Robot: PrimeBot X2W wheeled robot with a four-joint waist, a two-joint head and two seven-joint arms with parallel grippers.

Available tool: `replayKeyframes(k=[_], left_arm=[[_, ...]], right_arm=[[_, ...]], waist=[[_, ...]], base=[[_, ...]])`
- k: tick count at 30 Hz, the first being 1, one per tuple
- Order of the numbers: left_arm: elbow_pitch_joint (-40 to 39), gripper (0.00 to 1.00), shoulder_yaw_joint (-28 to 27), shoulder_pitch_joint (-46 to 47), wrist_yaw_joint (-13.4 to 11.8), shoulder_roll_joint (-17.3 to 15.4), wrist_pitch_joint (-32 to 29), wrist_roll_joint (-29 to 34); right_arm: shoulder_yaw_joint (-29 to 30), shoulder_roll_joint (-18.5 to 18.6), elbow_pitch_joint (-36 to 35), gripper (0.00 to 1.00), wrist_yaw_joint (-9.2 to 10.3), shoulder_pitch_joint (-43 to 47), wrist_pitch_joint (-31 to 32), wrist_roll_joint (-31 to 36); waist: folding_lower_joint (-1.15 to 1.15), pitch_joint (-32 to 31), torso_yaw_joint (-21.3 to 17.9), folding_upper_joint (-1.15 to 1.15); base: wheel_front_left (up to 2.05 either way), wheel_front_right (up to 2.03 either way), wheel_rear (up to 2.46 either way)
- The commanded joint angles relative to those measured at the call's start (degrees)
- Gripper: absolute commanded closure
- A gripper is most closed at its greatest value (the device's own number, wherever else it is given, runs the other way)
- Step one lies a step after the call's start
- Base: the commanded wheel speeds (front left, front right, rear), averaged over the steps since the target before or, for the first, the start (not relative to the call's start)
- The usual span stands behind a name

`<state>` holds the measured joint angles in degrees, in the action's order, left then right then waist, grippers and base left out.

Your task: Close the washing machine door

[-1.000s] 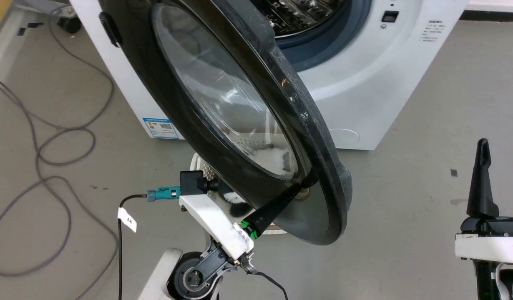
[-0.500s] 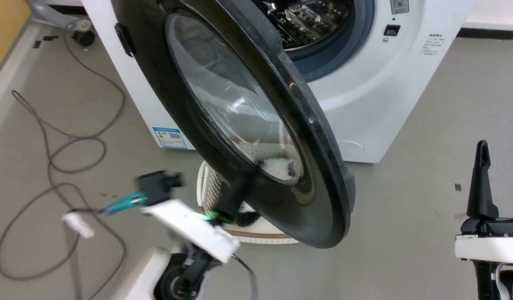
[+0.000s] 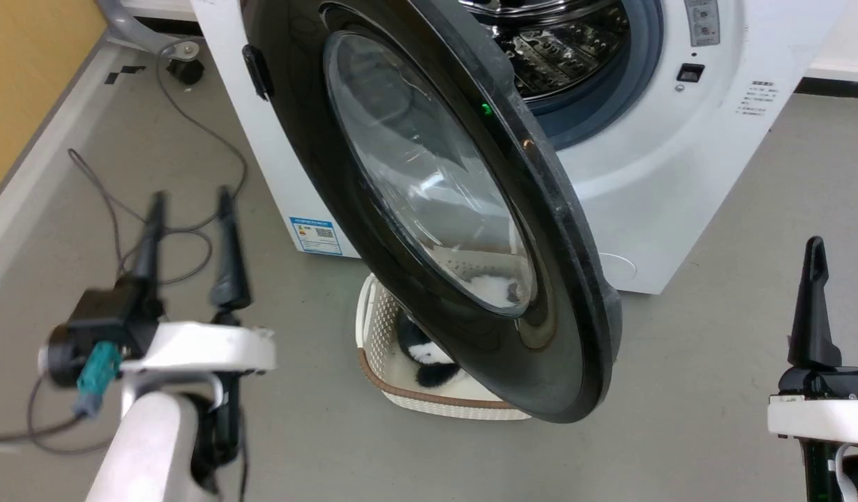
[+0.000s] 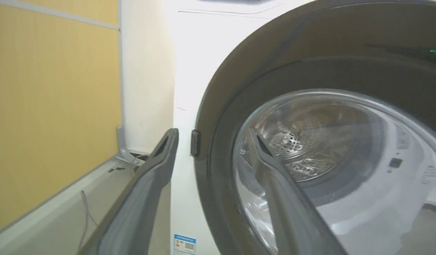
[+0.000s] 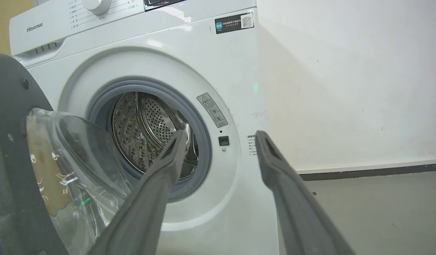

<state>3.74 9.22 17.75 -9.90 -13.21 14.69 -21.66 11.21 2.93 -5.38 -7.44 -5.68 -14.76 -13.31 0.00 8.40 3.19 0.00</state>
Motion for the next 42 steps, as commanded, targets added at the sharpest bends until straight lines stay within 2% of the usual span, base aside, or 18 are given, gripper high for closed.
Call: replayKeyframes(k=[1, 4, 6, 7, 8, 9, 16, 23, 33, 38, 42], left_arm=[[-0.4, 0.0, -0.6, -1.6, -0.8, 0.3, 0.3, 1.6], [-1.4, 0.0, -2.4, -4.7, -3.8, 0.5, 0.3, 9.3], [-1.2, 0.0, -3.2, -6.5, -4.6, 1.4, 0.3, 11.1], [-1.2, 0.0, -3.6, -7.2, -4.5, 1.7, 0.3, 11.7], [-0.9, 0.0, -3.7, -7.9, -4.2, 1.8, 0.3, 12.3], [-0.6, 0.0, -3.8, -8.5, -3.9, 1.9, 0.3, 12.8], [0.9, 0.0, -4.6, -10.6, -1.0, 3.2, 0.3, 14.6], [1.2, 0.0, -6.1, -11.2, 1.0, 5.0, 0.3, 15.5], [1.4, 0.0, -8.6, -12.0, 3.0, 6.9, 0.3, 16.5], [1.4, 0.0, -9.5, -12.2, 3.7, 7.5, 0.3, 17.1], [1.4, 0.0, -9.9, -12.3, 4.3, 7.9, 0.3, 17.6]], right_arm=[[0.1, -0.1, -0.3, 0.0, -0.05, 0.5, -0.2, 0.5], [0.3, -0.1, -0.4, 0.0, -0.05, 0.3, -0.2, 1.2], [0.0, -0.1, -0.7, 0.0, -0.05, 0.0, -0.2, 1.8], [-0.1, -0.1, -1.1, 0.28, -0.05, -0.3, -0.2, 2.3], [-0.3, -0.1, -1.7, 0.85, -0.05, -0.6, -0.2, 2.9], [-0.6, -0.1, -2.1, 1.0, -0.05, -0.9, -0.2, 3.4], [-2.8, -0.1, -8.9, 1.0, -0.05, -6.1, -0.2, 3.8], [-13.5, 0.1, -17.2, 1.0, -0.05, -11.2, -0.2, 2.2], [-29.8, 6.3, -21.2, 1.0, -0.05, -12.2, -0.2, -4.9], [-37.6, 10.8, -19.3, 1.0, -0.05, -11.5, -0.2, -6.6], [-43.4, 14.6, -15.7, 1.0, -0.05, -11.0, -0.2, -5.0]], waist=[[0.0, 0.0, 0.2, 0.0], [0.0, -0.3, 1.0, 0.0], [0.0, -0.4, 1.5, 0.0], [0.0, -0.5, 1.8, 0.0], [0.0, -0.5, 2.0, 0.0], [0.0, -0.6, 2.2, 0.0], [0.0, -0.5, 3.4, 0.0], [0.0, -0.3, 3.9, 0.0], [0.0, -0.5, 3.8, 0.0], [0.0, -0.4, 3.3, 0.0], [0.0, -0.3, 2.8, 0.0]], base=[[0.0, 0.0, 0.0], [0.0, 0.0, 0.0], [0.0, 0.0, 0.0], [0.0, 0.0, 0.0], [0.0, 0.0, 0.0], [0.0, 0.0, 0.0], [0.0, 0.0, 0.0], [0.0, 0.0, 0.0], [0.0, 0.0, 0.0], [0.0, 0.0, 0.0], [0.0, 0.0, 0.0]])
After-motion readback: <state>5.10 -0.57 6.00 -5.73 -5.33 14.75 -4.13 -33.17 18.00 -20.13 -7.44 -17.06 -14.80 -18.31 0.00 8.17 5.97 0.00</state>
